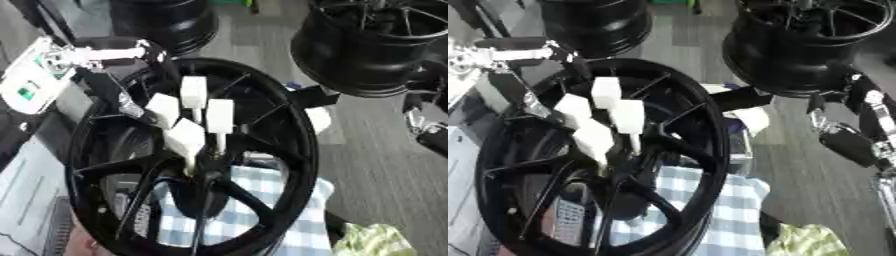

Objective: Pull the pin out of the wheel hub.

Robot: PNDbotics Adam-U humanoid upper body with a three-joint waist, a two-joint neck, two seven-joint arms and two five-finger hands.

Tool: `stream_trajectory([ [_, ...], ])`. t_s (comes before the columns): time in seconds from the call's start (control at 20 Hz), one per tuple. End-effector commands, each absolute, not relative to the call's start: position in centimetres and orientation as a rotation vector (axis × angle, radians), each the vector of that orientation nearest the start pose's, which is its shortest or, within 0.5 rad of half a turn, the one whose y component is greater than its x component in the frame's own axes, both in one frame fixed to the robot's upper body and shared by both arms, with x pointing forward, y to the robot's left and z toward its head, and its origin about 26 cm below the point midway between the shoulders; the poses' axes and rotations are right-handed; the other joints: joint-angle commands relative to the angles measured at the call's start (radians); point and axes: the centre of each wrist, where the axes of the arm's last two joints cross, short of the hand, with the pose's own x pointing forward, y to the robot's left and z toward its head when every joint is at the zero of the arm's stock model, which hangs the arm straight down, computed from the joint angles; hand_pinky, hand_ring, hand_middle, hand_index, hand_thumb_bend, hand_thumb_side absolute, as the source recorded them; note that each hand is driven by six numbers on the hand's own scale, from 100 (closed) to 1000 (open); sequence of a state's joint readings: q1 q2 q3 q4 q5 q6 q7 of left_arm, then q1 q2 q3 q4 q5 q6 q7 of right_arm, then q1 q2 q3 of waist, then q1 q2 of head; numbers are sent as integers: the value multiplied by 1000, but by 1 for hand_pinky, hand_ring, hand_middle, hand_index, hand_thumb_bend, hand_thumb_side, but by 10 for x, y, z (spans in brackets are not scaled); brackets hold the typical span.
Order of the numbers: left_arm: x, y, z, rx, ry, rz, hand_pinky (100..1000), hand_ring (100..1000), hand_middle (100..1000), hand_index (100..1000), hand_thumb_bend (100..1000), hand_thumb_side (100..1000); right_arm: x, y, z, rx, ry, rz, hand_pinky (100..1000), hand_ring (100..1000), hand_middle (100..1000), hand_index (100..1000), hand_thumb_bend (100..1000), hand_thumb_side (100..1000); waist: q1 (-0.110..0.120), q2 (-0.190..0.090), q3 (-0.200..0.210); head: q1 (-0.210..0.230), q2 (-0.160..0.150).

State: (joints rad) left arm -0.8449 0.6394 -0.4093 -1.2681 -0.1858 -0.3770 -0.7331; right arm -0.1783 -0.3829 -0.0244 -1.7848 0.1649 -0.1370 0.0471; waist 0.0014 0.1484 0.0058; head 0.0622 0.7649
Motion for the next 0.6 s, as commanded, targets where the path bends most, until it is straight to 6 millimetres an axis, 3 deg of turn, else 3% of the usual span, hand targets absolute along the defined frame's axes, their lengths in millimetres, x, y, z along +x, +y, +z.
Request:
stream_trajectory([
  [0.05, 434, 266, 228, 103, -1529, -2092, 745, 679, 690, 790, 629, 400, 310, -309, 131, -400, -2059, 552, 752, 797, 769, 921, 100, 294, 1, -11, -1, 1, 5],
  [0.6, 433, 269, 222, 101, -1490, -2105, 728, 653, 664, 774, 615, 359, 310, -310, 131, -399, -2058, 551, 752, 797, 769, 921, 100, 294, -1, -12, -1, 0, 5],
])
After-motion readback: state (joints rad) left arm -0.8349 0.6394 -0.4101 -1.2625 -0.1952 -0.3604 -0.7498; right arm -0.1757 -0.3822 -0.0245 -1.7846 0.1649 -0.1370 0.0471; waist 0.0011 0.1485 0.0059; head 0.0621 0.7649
